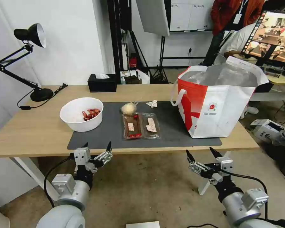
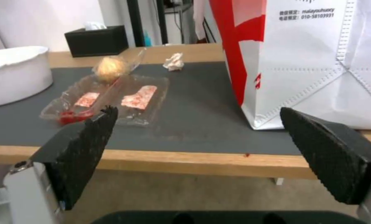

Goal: Pick up the trash from the table and place it into the takeout bag.

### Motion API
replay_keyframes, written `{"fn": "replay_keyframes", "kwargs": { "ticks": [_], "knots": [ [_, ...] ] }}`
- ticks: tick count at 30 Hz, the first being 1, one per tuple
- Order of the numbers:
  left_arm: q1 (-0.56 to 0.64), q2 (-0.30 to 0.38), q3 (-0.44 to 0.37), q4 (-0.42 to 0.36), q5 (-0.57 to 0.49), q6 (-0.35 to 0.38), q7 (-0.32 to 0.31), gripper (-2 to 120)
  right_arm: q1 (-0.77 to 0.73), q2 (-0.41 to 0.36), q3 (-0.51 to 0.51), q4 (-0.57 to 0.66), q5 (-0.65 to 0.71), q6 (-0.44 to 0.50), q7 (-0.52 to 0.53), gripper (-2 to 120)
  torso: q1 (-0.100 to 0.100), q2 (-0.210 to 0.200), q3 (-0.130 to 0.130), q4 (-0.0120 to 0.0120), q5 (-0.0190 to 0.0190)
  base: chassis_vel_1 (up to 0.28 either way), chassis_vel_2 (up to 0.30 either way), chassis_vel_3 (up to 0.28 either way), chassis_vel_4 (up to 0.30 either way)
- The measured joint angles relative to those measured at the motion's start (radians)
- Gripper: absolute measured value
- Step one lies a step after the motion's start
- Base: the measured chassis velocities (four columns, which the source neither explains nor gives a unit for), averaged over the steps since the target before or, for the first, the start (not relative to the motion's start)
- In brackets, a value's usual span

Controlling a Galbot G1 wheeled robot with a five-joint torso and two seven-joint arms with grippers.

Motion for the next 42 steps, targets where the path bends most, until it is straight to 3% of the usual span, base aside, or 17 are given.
{"fn": "replay_keyframes", "kwargs": {
  "ticks": [21, 25, 27, 28, 34, 42],
  "knots": [
    [-0.002, 0.005, -0.008, -0.003, -0.011, 0.000, 0.002, 100, 0.009, -0.014, -0.016, 0.001, 0.056, -0.006, 0.023, 100, 0.000, 0.000, 0.000, 0.0000, 0.0000, 0.000, 0.000, 0.000, 0.000],
    [-0.002, 0.004, -0.011, 0.000, -0.011, 0.001, 0.003, 100, 0.022, -0.022, -0.037, 0.001, 0.119, -0.025, 0.051, 100, 0.000, 0.000, 0.000, -0.0001, 0.0000, 0.000, 0.000, 0.000, 0.000],
    [-0.001, 0.005, -0.016, 0.000, -0.017, 0.001, 0.004, 100, 0.046, -0.033, -0.059, 0.009, 0.270, -0.049, 0.108, 100, 0.000, 0.000, 0.000, -0.0001, 0.0000, 0.000, 0.000, 0.000, 0.000],
    [-0.001, 0.005, -0.016, 0.000, -0.017, 0.001, 0.004, 100, 0.046, -0.033, -0.059, 0.009, 0.270, -0.049, 0.108, 100, 0.000, 0.000, 0.000, -0.0001, 0.0000, 0.000, 0.000, 0.000, 0.000],
    [0.018, 0.005, -0.025, -0.008, -0.023, 0.001, 0.005, 100, 0.159, -0.069, -0.124, 0.007, 0.605, -0.058, 0.266, 100, 0.000, 0.000, 0.000, 0.0000, 0.0000, 0.000, 0.000, 0.000, 0.000],
    [0.028, 0.009, -0.039, -0.013, -0.025, 0.003, 0.005, 100, 0.308, -0.061, -0.239, -0.037, 0.812, -0.045, 0.432, 100, 0.000, 0.000, 0.000, 0.0000, 0.0000, 0.000, 0.000, 0.000, 0.000]
  ]
}}
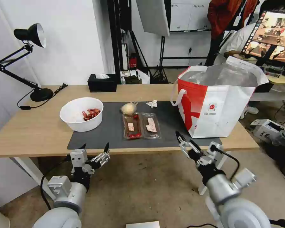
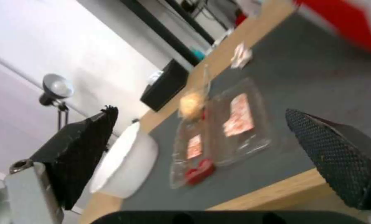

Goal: Pick up the trash from the table and place it into the takeout bag.

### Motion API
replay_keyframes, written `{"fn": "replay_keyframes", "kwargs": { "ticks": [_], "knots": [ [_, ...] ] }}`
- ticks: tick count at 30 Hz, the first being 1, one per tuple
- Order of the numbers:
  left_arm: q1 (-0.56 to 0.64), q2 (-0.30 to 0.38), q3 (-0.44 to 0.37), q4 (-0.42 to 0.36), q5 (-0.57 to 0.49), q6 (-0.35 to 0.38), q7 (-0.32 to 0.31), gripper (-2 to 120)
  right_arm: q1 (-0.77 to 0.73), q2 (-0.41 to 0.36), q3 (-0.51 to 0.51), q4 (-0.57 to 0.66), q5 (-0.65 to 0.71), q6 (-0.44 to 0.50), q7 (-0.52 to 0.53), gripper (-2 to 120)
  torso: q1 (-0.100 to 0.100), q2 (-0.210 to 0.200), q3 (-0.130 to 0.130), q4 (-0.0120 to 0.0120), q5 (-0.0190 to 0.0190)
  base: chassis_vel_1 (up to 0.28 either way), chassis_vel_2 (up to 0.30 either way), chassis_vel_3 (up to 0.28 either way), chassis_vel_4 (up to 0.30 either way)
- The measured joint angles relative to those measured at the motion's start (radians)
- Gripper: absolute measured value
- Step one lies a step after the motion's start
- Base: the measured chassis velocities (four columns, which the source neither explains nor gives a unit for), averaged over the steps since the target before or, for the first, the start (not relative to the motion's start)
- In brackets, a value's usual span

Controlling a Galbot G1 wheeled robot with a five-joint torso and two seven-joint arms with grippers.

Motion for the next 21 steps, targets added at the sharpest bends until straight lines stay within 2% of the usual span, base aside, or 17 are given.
{"fn": "replay_keyframes", "kwargs": {
  "ticks": [2, 3, 6, 12, 15, 17, 21],
  "knots": [
    [-0.003, 0.007, -0.005, 0.001, -0.002, 0.000, 0.000, 100, 0.067, 0.014, -0.062, -0.024, 0.087, 0.021, 0.104, 100, 0.000, 0.000, 0.000, 0.0001, 0.0000, 0.000, 0.000, 0.000, 0.000],
    [-0.003, 0.007, -0.005, 0.001, -0.002, 0.000, 0.000, 100, 0.067, 0.014, -0.062, -0.024, 0.087, 0.021, 0.104, 100, 0.000, 0.000, 0.000, 0.0001, 0.0000, 0.000, 0.000, 0.000, 0.000],
    [-0.010, 0.019, -0.014, 0.012, -0.009, 0.001, 0.000, 100, 0.136, 0.047, -0.132, -0.066, 0.181, 0.055, 0.232, 100, 0.000, 0.000, 0.000, 0.0001, -0.0002, 0.000, 0.000, 0.000, 0.000],
    [-0.019, 0.034, -0.022, 0.025, -0.024, 0.001, -0.002, 100, 0.184, 0.109, -0.174, -0.113, 0.260, 0.096, 0.321, 100, 0.000, 0.000, 0.000, 0.0001, -0.0003, 0.000, 0.000, 0.000, 0.000],
    [-0.021, 0.040, -0.024, 0.029, -0.028, 0.001, -0.002, 100, 0.198, 0.132, -0.185, -0.130, 0.267, 0.105, 0.337, 100, 0.000, 0.000, 0.000, 0.0000, -0.0002, 0.000, 0.000, 0.000, 0.000],
    [-0.027, 0.054, -0.032, 0.039, -0.039, 0.001, -0.002, 100, 0.230, 0.183, -0.202, -0.174, 0.274, 0.119, 0.376, 100, 0.000, 0.000, 0.000, 0.0000, -0.0002, 0.000, 0.000, 0.000, 0.000],
    [-0.035, 0.066, -0.039, 0.045, -0.053, 0.002, -0.003, 100, 0.270, 0.226, -0.213, -0.230, 0.266, 0.133, 0.412, 100, 0.000, 0.000, 0.000, 0.0001, 0.0000, 0.000, 0.000, 0.000, 0.000]
  ]
}}
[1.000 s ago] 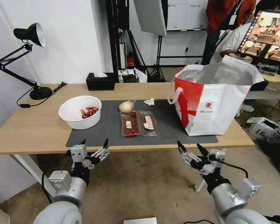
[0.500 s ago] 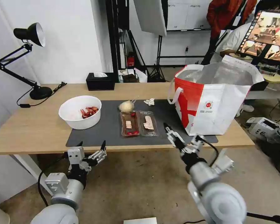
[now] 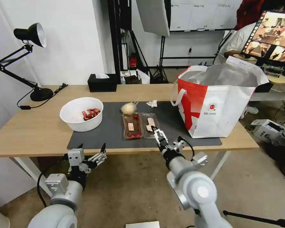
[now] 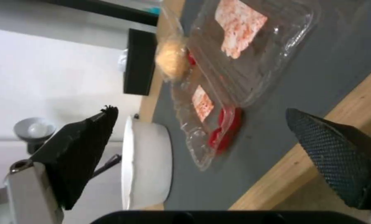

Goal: Pick up the trash from the table and place it into the takeout bag.

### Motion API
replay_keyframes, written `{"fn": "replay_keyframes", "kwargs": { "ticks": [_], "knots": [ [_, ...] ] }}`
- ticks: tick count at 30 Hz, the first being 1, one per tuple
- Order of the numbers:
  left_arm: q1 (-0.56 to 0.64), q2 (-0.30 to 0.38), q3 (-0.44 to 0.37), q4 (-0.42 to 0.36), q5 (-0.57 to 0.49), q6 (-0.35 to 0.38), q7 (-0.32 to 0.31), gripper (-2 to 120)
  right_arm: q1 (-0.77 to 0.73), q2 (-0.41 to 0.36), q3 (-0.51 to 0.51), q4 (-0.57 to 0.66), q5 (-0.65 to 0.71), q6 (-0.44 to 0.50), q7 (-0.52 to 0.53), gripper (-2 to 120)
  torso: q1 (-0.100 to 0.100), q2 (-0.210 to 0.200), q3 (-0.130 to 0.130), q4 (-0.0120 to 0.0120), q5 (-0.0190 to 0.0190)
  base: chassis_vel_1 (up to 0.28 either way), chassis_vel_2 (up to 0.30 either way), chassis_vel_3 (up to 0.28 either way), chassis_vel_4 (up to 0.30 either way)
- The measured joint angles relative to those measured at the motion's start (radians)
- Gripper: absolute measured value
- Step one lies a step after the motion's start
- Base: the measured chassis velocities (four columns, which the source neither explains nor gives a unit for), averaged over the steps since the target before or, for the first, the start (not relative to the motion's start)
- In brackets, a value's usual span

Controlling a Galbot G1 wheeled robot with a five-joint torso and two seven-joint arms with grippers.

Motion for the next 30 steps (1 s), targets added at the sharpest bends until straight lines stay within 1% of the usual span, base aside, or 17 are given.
{"fn": "replay_keyframes", "kwargs": {
  "ticks": [3, 6, 13, 19, 30],
  "knots": [
    [-0.005, 0.004, -0.002, 0.002, -0.008, 0.001, -0.001, 100, 0.031, 0.022, -0.004, -0.036, -0.011, 0.009, 0.020, 100, 0.000, 0.000, 0.000, 0.0000, 0.0000, 0.000, 0.000, 0.000, 0.000],
    [-0.006, 0.004, -0.002, 0.003, -0.010, 0.001, -0.002, 100, 0.056, 0.027, -0.009, -0.066, -0.019, 0.015, 0.043, 100, 0.000, 0.000, 0.000, 0.0000, -0.0001, 0.000, 0.000, 0.000, 0.000],
    [-0.007, 0.005, 0.000, 0.008, -0.010, 0.002, -0.003, 100, 0.100, 0.026, -0.006, -0.106, -0.004, 0.021, 0.059, 100, 0.000, 0.000, 0.000, 0.0000, 0.0000, 0.000, 0.000, 0.000, 0.000],
    [-0.010, 0.008, 0.002, 0.012, -0.010, 0.002, -0.004, 100, 0.120, 0.025, -0.004, -0.122, 0.012, 0.017, 0.092, 100, 0.000, 0.000, 0.000, -0.0001, 0.0000, 0.000, 0.000, 0.000, 0.000],
    [-0.010, 0.008, 0.005, 0.014, -0.010, 0.003, -0.005, 100, 0.146, 0.024, -0.003, -0.147, 0.031, 0.011, 0.100, 100, 0.000, 0.000, 0.000, 0.0000, 0.0001, 0.000, 0.000, 0.000, 0.000]
  ]
}}
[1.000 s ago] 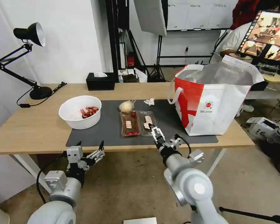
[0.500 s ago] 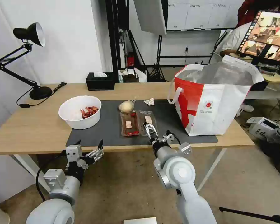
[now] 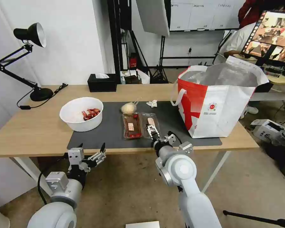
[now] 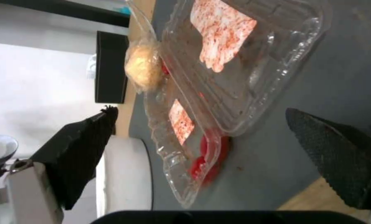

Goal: Pick up the trash from the table and place it into the takeout bag.

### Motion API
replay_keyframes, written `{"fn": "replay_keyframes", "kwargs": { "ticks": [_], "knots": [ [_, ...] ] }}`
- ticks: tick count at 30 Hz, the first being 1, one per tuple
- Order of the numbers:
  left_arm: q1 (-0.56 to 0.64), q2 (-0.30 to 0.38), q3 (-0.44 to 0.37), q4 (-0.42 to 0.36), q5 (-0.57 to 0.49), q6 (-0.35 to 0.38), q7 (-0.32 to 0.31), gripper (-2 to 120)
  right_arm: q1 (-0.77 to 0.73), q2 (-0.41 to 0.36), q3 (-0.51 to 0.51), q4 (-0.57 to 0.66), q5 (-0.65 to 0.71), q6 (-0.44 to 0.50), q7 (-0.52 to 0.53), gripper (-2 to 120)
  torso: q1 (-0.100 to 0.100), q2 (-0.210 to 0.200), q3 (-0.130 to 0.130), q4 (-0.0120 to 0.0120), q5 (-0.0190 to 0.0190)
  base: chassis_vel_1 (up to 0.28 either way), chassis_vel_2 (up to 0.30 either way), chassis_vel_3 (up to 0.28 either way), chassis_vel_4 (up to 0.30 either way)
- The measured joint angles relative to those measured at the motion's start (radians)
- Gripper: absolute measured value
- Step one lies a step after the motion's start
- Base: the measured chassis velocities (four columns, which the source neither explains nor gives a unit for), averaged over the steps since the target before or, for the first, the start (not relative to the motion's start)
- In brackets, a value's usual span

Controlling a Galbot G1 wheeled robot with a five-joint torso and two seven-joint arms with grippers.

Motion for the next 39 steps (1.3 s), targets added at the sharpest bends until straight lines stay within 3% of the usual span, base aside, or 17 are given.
{"fn": "replay_keyframes", "kwargs": {
  "ticks": [39],
  "knots": [
    [0.005, -0.003, -0.002, 0.000, 0.000, 0.001, -0.002, 100, 0.063, 0.001, -0.006, -0.073, 0.027, 0.003, 0.014, 100, 0.000, 0.000, 0.000, 0.0000, 0.0000, 0.000, 0.000, 0.000, 0.000]
  ]
}}
